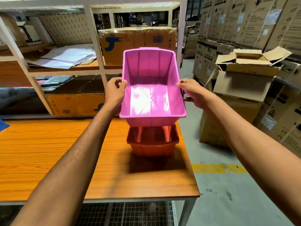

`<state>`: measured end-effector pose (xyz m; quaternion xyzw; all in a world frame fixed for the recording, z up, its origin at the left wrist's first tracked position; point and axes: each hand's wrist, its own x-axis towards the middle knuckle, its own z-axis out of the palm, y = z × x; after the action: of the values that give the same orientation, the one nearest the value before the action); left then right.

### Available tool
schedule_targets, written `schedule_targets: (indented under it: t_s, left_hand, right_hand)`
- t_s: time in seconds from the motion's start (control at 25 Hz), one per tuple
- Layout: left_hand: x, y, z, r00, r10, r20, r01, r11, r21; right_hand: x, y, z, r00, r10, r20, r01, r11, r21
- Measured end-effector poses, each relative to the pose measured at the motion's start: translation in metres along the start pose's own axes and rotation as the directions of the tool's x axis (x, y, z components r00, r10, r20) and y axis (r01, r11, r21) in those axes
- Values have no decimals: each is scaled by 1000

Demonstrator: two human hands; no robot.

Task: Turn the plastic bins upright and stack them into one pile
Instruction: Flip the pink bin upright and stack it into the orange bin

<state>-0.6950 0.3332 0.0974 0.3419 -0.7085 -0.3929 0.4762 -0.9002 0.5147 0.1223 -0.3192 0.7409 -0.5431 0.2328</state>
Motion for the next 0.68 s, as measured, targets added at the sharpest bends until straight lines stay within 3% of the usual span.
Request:
schedule_targets:
  t_s: [0.2,0.32,0.52,0.68]
  left_hand:
    - [0,-27,-7,975,-126,184,142,987,-75]
    - [3,-48,-4,891,-270,364,313,948,-63]
    - [-3,-64,13,762,-488,426,547,837,-21]
    - [-10,-65,28,712,-562,421,619,786,1]
  right_hand:
    - [-1,25,13,996,84,38,-87,994,72]
    - [-3,41,13,984,167,56,-171,982,75]
    - [4,65,6,953,296,62,-301,949,90]
    - [12,76,2,929,366,43,-369,925,90]
